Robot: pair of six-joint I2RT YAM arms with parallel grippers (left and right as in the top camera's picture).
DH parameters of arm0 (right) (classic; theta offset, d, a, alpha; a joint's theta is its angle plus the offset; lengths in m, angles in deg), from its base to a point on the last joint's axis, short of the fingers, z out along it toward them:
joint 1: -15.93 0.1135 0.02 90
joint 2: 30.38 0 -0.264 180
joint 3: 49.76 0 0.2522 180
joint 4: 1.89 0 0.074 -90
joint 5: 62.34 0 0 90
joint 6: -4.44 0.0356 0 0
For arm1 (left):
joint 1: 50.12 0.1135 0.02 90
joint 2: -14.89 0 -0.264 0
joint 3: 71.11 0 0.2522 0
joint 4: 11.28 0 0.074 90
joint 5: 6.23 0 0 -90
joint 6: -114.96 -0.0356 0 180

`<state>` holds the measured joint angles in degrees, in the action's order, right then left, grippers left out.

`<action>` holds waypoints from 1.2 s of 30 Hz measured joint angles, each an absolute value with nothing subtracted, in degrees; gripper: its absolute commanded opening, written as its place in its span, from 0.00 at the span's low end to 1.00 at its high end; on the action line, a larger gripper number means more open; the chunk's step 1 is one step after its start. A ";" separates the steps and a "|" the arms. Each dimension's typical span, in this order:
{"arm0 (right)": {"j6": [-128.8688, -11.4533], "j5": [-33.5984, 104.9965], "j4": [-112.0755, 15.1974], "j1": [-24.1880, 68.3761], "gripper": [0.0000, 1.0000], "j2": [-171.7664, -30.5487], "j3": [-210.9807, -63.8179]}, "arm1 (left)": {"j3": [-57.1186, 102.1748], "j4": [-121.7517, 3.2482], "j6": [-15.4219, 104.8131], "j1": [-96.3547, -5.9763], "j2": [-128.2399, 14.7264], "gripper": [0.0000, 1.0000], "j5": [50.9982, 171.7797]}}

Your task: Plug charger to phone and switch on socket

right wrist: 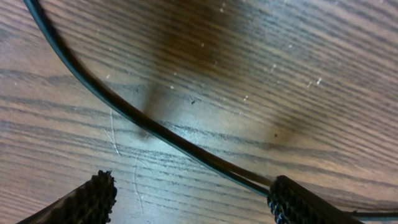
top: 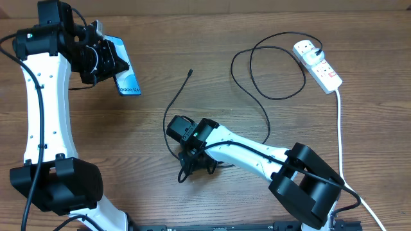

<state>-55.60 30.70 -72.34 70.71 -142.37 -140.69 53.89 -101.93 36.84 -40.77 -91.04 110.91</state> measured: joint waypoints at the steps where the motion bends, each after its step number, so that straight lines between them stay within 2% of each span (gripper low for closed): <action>1: -55.58 30.84 -72.32 70.71 0.79 -142.48 -140.69 | 53.89 -102.01 36.84 -40.77 -91.04 0.04 110.91; 13: -55.58 33.46 -76.62 68.75 0.82 -145.41 -140.45 | 53.89 -103.06 36.84 -40.77 -91.04 0.04 110.03; 24: -58.60 39.88 -77.15 59.76 0.83 -143.68 -135.42 | 53.89 -103.06 36.84 -40.77 -91.04 0.04 109.84; 36: -59.06 43.67 -85.41 50.06 0.77 -143.44 -127.18 | 53.89 -103.11 36.84 -40.77 -91.04 0.04 109.79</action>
